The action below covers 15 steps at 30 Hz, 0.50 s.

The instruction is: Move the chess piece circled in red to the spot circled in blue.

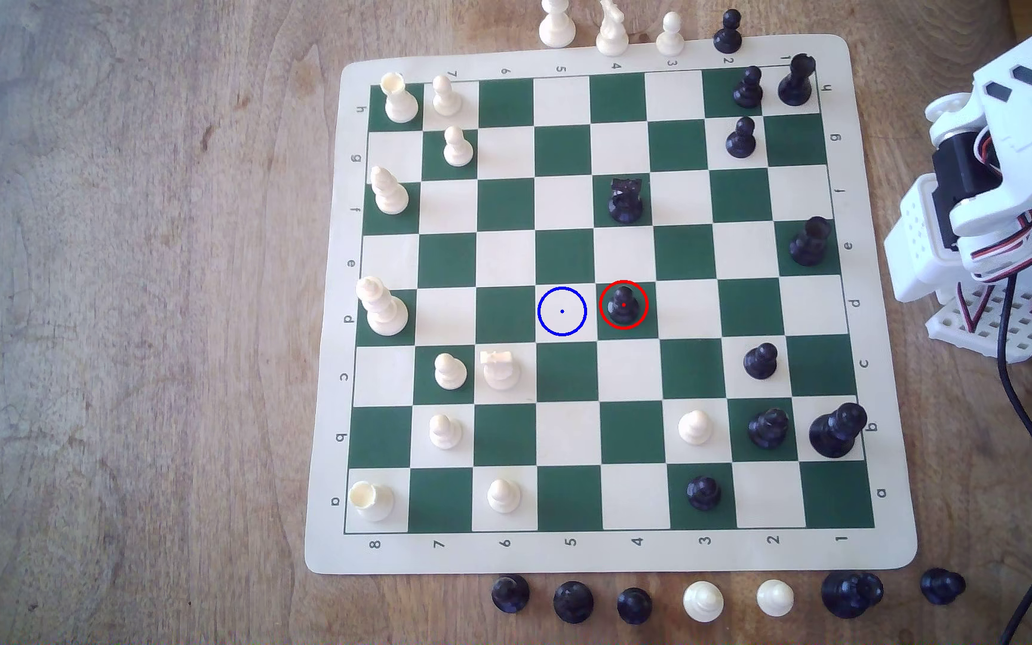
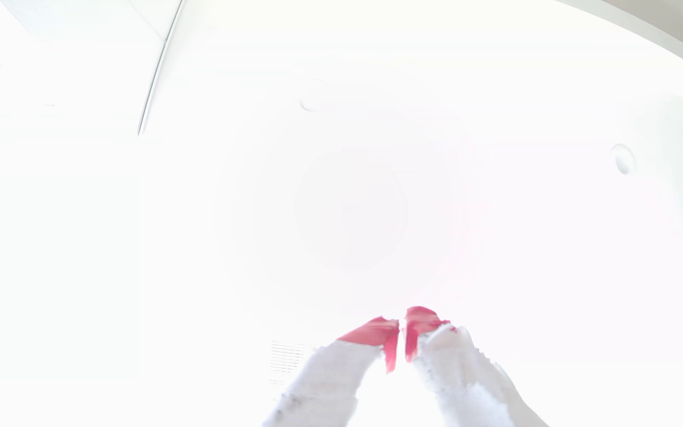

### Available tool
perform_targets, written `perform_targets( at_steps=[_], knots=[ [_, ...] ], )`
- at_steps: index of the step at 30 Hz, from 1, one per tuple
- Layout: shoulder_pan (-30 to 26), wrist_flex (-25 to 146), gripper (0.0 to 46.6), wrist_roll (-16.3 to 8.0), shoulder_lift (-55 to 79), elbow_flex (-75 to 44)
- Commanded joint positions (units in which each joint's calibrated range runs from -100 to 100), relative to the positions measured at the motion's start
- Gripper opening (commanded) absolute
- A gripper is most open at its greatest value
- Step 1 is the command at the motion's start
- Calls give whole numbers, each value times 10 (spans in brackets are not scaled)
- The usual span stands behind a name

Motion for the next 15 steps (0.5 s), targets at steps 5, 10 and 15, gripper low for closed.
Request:
perform_targets(
  at_steps=[5, 10, 15],
  knots=[
    [5, 16, 2, 0, 0, 10],
    [5, 107, 2, 0, 0, 0],
    [2, 356, 2, -1, 0, -44]
  ],
)
